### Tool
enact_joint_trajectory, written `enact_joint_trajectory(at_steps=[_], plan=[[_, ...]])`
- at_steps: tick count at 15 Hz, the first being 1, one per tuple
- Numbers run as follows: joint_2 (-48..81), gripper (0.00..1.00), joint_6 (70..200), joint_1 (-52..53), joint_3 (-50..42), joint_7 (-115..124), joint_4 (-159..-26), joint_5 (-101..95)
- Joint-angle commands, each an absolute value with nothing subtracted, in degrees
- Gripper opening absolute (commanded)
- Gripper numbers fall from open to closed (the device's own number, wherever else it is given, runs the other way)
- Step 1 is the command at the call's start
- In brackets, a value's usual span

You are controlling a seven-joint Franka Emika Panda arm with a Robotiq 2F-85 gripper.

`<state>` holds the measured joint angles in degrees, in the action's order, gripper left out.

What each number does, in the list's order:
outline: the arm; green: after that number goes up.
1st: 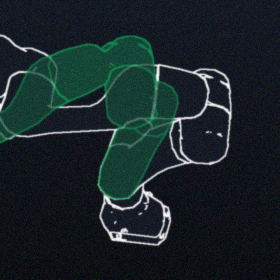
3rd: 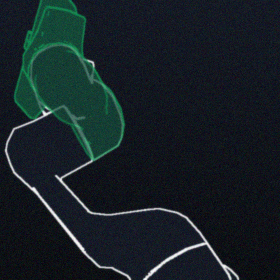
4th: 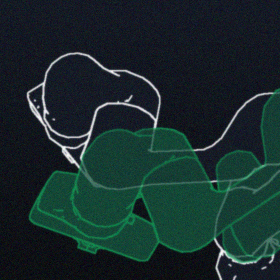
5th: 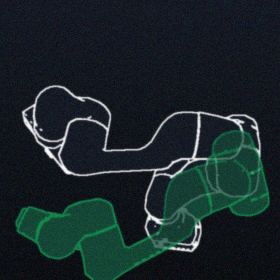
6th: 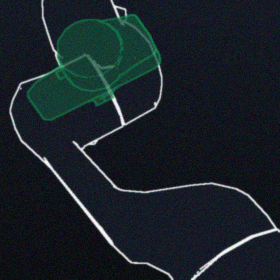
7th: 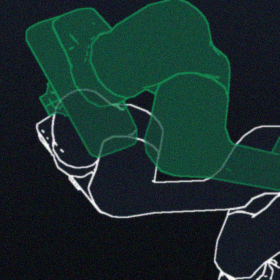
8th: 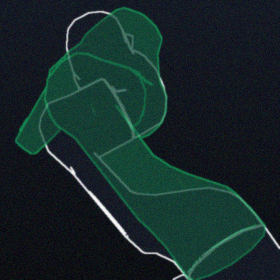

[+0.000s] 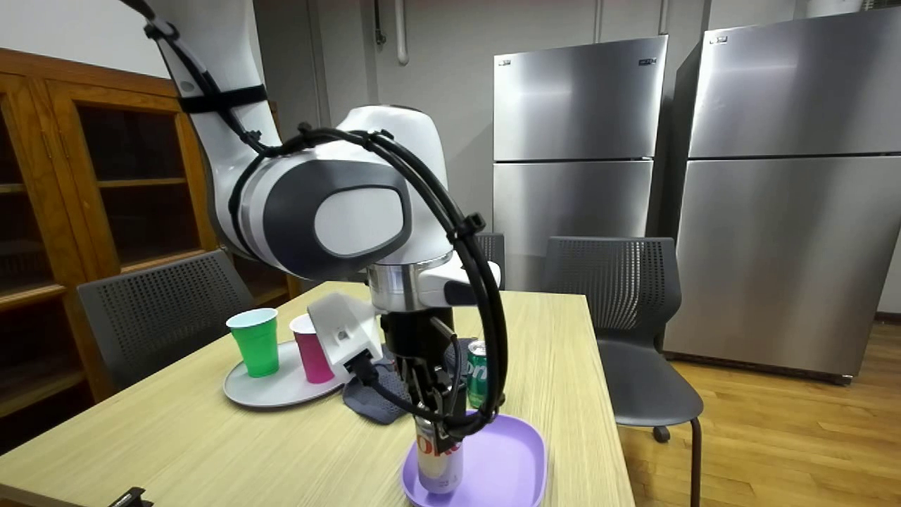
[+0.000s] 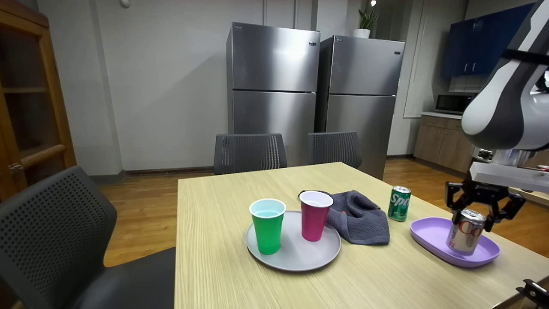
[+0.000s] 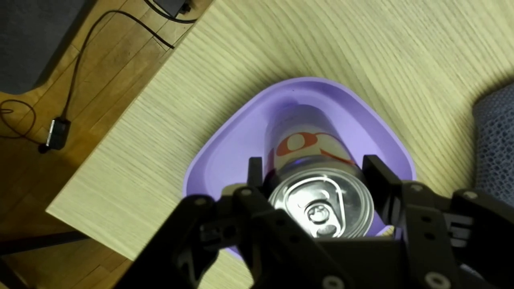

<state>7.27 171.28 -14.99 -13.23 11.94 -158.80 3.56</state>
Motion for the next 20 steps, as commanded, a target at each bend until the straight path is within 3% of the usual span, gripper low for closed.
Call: enact_joint_trajectory(at_steps=[1,2,4,20], plan=[[6.74,0.89,172.00,-16.26,-12.24,9.24,-158.96,5.12],[6.68,0.96,172.04,-16.24,-12.29,9.32,-159.07,5.01],[6.55,1.00,171.97,-16.26,-12.25,9.35,-159.15,5.07],[5.49,1.00,171.20,-13.30,-17.41,12.43,-158.47,-2.37]])
